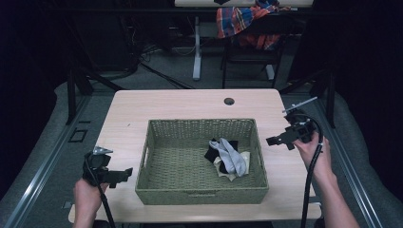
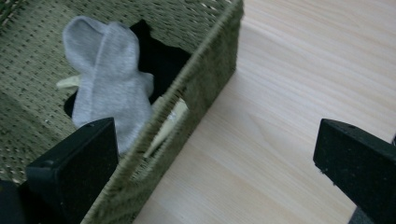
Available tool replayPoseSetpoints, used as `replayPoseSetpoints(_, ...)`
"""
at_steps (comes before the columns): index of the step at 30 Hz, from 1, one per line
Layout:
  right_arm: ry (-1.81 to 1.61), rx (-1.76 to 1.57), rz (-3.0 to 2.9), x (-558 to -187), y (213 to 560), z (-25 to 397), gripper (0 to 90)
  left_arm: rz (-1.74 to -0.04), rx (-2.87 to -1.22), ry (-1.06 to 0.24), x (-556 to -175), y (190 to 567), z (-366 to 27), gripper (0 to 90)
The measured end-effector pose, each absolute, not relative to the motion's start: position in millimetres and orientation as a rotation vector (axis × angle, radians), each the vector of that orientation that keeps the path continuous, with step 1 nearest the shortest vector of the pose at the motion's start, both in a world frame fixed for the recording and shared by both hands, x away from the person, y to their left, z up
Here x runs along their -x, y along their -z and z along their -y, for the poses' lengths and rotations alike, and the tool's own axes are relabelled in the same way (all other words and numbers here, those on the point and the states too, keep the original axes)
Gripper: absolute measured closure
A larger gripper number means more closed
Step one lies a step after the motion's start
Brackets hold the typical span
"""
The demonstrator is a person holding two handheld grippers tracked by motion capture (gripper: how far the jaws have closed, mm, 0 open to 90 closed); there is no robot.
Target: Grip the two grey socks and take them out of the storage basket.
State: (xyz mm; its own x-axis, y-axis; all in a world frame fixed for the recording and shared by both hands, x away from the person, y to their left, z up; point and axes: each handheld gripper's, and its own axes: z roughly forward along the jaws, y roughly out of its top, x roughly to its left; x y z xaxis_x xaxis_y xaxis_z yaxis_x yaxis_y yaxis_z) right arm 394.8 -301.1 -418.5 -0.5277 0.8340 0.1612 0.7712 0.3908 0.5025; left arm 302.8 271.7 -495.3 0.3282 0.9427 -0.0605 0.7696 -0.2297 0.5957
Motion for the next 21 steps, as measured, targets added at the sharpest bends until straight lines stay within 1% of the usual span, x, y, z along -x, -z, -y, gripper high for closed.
replayPoseSetpoints(5,-0.841,-1.432,-2.555,-401,413,288,0.0,-1.500,-2.069,-0.422,-303,495,-271,0.0)
replayPoseSetpoints(10,-0.784,-1.370,-2.650,-409,410,260,0.0,-1.496,-2.071,-0.419,-303,495,-271,0.0)
replayPoseSetpoints(21,-0.747,-1.310,-2.726,-422,414,215,0.0,-1.496,-2.073,-0.419,-303,496,-271,0.0)
